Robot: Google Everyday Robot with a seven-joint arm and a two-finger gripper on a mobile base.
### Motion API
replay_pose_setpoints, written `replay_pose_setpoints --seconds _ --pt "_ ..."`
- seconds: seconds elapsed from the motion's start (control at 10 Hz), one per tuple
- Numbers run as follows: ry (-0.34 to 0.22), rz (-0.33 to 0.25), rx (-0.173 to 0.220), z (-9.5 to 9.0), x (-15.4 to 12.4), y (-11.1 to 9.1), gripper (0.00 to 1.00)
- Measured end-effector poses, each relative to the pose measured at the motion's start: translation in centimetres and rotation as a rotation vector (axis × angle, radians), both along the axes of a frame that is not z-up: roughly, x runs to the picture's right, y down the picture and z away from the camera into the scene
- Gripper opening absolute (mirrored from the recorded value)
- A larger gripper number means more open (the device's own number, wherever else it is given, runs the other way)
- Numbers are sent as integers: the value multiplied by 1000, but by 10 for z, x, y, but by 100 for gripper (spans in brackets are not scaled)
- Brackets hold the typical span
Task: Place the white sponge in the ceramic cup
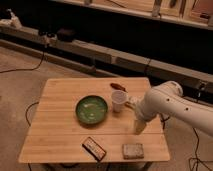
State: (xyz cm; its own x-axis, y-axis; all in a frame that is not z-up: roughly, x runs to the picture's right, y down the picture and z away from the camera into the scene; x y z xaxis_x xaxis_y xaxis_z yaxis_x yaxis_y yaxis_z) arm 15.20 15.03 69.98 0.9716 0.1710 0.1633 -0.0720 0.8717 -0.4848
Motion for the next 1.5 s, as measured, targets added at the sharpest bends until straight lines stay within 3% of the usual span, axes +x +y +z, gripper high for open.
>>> replay_pose_setpoints --seconds 1.0,1.5 --pt "-3 10 -5 0 2 2 80" --pt "-8 132 -97 -3 77 56 80"
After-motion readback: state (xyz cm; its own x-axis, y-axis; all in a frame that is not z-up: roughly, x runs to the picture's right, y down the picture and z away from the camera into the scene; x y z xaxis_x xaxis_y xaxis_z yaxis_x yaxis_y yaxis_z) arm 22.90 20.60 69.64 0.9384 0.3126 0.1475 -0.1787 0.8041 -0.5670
